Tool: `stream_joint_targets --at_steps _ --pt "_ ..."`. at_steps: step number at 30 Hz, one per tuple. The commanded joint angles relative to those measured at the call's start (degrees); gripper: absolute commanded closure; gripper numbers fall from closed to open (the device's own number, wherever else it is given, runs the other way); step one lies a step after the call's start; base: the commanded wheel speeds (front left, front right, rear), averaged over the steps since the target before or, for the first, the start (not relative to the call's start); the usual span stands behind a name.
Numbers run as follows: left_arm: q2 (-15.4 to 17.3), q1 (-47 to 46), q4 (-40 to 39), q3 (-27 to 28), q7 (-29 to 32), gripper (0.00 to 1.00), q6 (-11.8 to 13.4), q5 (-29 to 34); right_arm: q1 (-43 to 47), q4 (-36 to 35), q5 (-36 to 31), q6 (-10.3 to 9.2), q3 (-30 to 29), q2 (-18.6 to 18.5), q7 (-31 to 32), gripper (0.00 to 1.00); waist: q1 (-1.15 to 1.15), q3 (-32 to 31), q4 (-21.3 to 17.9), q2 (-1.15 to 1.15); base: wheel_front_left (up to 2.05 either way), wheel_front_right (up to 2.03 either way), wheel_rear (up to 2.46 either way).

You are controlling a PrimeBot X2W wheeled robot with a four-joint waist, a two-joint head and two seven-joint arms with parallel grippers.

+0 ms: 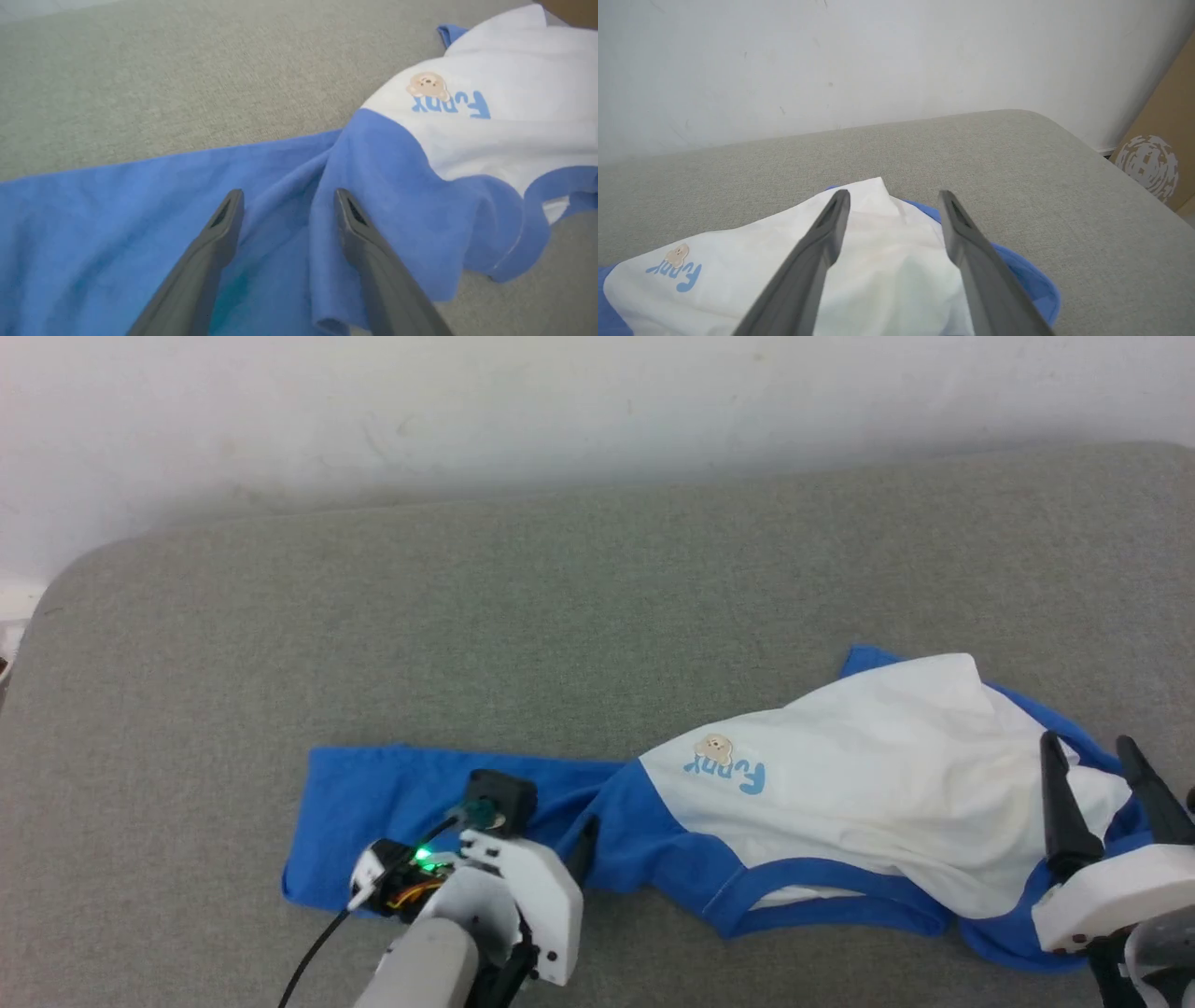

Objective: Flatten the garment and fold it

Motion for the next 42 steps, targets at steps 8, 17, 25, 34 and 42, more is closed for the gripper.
stream_joint_targets --at_steps 8,17,25,34,42 --pt "2.33 -3.83 2.16 -5.44 17.64 0.16 -2.99 1.32 -0.52 -0.62 1.53 -0.05 2.03 0.0 0.52 0.0 0.0 1.23 -0.25 0.0 0.0 0.0 0.0" --pt "5.6 -5.49 1.28 -7.33 18.55 1.0 -2.01 4.14 -1.68 0.13 3.12 -0.05 3.72 0.0 0.27 0.0 0.0 2.35 0.41 0.0 0.0 0.0 0.0" --pt "8.03 -4.31 -2.46 6.16 7.95 1.0 8.27 -1.02 -2.08 0.1 2.91 -0.05 4.17 0.0 0.25 0.0 0.0 2.21 1.87 0.0 0.0 0.0 0.0" --pt "11.01 1.18 -4.26 14.54 4.83 0.55 13.03 -5.17 -2.11 0.52 2.24 -0.05 4.52 0.0 1.64 0.0 0.0 2.01 3.86 0.0 0.0 0.0 0.0" --pt "8.07 4.53 -7.48 15.33 -8.91 0.0 10.69 -7.22 -2.96 0.63 0.72 -0.05 6.76 0.0 3.15 0.0 0.0 1.19 5.31 0.0 0.0 0.0 0.0"
